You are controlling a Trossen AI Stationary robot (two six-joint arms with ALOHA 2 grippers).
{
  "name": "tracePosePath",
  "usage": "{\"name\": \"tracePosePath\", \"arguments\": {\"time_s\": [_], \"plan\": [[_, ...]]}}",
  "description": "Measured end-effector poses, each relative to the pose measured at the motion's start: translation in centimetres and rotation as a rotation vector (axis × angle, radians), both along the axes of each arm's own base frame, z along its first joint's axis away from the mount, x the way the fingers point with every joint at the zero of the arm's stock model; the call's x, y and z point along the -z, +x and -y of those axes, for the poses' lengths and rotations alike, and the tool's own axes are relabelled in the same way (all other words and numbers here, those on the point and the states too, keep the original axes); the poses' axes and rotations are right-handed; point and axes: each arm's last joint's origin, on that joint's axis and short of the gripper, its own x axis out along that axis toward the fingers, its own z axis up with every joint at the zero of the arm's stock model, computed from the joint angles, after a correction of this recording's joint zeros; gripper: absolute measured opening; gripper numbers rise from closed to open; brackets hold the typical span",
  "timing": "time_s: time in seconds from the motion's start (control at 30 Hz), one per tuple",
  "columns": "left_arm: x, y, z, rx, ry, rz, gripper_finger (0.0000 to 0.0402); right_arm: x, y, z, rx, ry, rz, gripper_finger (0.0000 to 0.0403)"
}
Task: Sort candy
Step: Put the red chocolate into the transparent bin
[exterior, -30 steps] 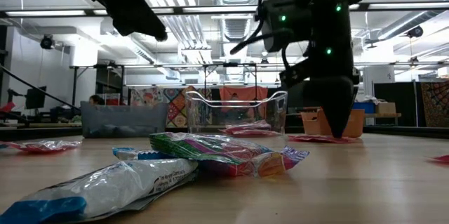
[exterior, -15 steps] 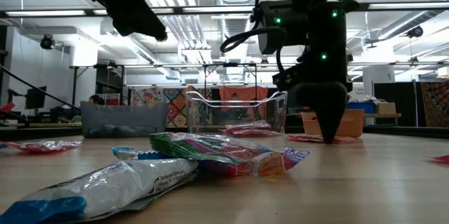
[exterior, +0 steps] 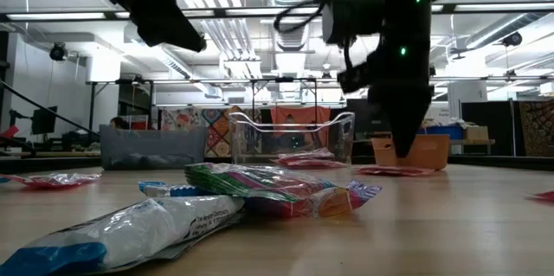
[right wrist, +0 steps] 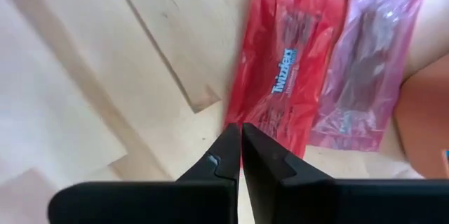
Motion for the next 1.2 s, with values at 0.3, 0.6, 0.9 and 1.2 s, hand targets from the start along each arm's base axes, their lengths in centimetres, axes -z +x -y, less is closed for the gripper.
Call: {"name": "tracePosePath", "arguments": {"time_s": [0.3, 0.6, 0.9, 1.2], "plan": [[0.4, -0.3, 0.0, 0.001, 0.001, -0.045, 0.0091, -3.4, -0.8, -0.1, -0.038, 0.005, 0.122, 0.0009], [0.5, -0.3, 0.0, 0.001, 0.001, -0.058, 0.0091, -6.7, 0.4, -0.2, -0.139, -0.029, 0.223, 0.0009], [0.6, -0.5, 0.0, 0.002, 0.001, -0.084, 0.0091, -7.2, 0.6, 0.1, -0.037, 0.054, 0.249, 0.0014], [0.6, -0.5, 0.0, 0.002, 0.001, -0.084, 0.0091, -6.3, 0.2, 0.3, 0.066, 0.082, 0.231, 0.0136]]}}
